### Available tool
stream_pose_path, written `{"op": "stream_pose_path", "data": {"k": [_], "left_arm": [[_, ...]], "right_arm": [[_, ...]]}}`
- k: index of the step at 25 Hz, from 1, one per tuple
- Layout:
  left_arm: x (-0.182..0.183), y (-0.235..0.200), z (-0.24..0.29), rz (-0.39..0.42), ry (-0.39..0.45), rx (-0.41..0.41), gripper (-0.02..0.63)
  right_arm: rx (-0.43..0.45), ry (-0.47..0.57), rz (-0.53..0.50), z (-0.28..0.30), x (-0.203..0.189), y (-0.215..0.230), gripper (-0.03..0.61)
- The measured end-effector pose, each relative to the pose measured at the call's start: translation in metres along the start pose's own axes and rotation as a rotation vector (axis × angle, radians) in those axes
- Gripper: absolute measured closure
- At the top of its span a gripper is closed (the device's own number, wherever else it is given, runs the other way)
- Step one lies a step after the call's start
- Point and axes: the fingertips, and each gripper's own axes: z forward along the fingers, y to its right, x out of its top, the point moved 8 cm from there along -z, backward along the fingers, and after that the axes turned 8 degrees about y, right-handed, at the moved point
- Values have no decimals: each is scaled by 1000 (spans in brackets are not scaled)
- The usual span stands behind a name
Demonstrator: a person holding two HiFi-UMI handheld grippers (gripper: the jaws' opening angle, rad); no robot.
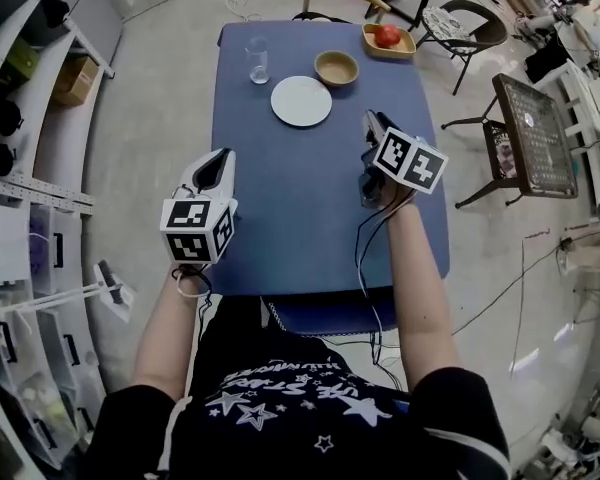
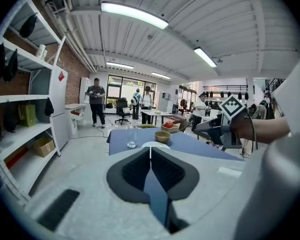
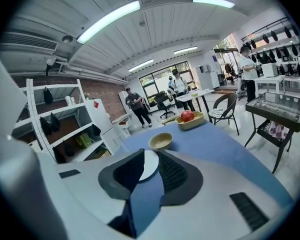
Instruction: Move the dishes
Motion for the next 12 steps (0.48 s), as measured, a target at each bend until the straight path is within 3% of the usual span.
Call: {"op": "stream_pose_path", "data": {"k": [7,12], "left_arm": [[-19,22,-56,-28,-7,5,591],[-30,29,-85,-48,0,-17,591]], "right_arm": [[52,-26,-19,-56,-36,-21,568],[68,-27,-33,-92,-56,-36,574]]}}
